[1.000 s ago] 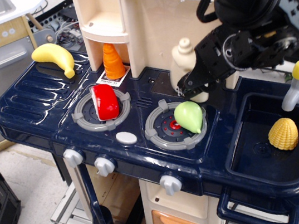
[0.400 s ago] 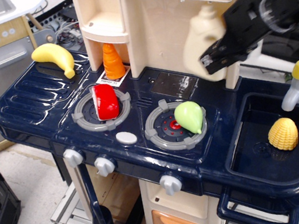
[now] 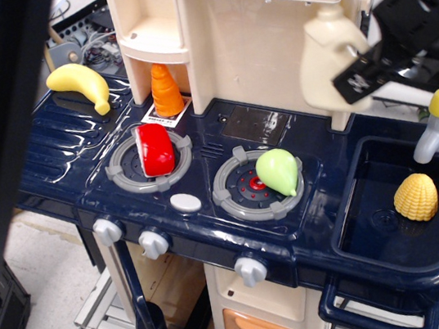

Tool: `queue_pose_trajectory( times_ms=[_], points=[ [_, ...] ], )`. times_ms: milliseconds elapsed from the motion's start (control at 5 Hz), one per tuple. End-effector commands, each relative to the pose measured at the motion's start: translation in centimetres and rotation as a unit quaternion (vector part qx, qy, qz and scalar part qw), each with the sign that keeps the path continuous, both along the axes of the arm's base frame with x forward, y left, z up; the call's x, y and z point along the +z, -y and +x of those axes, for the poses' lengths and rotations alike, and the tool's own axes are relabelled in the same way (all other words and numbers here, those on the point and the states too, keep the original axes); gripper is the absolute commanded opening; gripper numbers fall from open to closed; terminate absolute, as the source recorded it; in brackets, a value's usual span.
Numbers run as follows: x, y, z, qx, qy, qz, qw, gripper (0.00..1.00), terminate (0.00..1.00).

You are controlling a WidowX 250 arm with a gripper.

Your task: Put detergent in sink

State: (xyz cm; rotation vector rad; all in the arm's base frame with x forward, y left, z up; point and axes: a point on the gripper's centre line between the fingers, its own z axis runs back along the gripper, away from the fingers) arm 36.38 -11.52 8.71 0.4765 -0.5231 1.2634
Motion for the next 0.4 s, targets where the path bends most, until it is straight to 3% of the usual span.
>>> queue_pose_trajectory(
  times_ms=[0, 200],
  points=[
    [1.4, 1.9, -2.0, 0.026, 0.001, -0.018, 0.9995, 0.00, 0.00],
    [1.3, 2.4, -3.2, 0.035, -0.015, -0.014, 0.9992, 0.00, 1.00]
  ],
)
